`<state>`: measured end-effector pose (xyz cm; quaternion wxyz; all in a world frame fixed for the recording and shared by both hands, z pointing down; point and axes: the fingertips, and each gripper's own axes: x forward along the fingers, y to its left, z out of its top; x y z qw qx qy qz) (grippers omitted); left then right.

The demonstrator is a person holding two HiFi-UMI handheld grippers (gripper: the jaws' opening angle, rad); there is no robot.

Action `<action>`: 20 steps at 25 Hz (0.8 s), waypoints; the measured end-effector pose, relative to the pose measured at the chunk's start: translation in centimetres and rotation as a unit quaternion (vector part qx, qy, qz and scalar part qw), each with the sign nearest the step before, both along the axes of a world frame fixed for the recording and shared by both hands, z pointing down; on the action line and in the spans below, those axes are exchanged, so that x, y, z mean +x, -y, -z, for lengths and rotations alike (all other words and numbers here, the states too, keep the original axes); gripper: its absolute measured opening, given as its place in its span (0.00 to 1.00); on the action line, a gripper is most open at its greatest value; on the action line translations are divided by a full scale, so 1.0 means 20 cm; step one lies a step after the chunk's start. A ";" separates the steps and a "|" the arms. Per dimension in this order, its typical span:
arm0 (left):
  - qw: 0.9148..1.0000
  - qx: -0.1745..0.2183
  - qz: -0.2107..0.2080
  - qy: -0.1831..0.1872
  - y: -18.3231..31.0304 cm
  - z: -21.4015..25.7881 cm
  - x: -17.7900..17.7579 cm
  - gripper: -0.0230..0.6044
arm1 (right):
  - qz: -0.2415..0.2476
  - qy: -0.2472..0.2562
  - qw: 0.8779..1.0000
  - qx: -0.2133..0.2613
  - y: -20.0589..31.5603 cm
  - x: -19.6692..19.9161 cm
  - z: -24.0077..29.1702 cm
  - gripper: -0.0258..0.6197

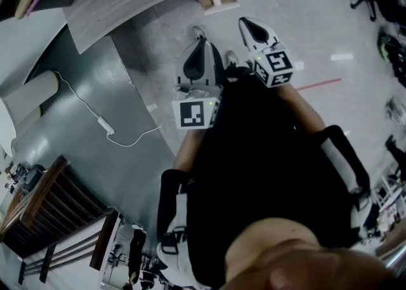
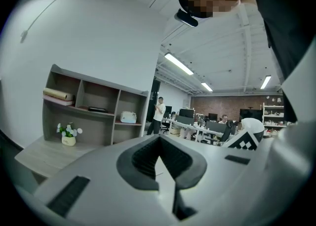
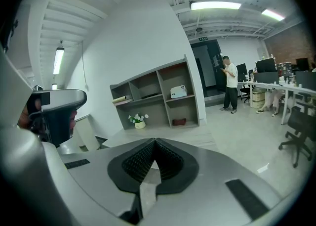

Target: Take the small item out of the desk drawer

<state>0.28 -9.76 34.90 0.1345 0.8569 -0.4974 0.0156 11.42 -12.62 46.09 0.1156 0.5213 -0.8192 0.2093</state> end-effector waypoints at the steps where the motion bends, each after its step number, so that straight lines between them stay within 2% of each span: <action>1: 1.000 -0.002 -0.002 -0.001 0.03 0.00 0.00 0.02 | 0.000 -0.003 1.000 -0.004 0.03 0.00 -0.03 0.04; 15: 0.999 -0.038 -0.009 -0.009 0.37 -0.14 -0.12 0.02 | 0.016 -0.034 0.995 -0.092 0.38 -0.14 -0.46 0.04; 20: 0.999 -0.045 -0.003 -0.014 0.45 -0.17 -0.17 0.02 | 0.029 -0.061 0.989 -0.134 0.45 -0.17 -0.68 0.17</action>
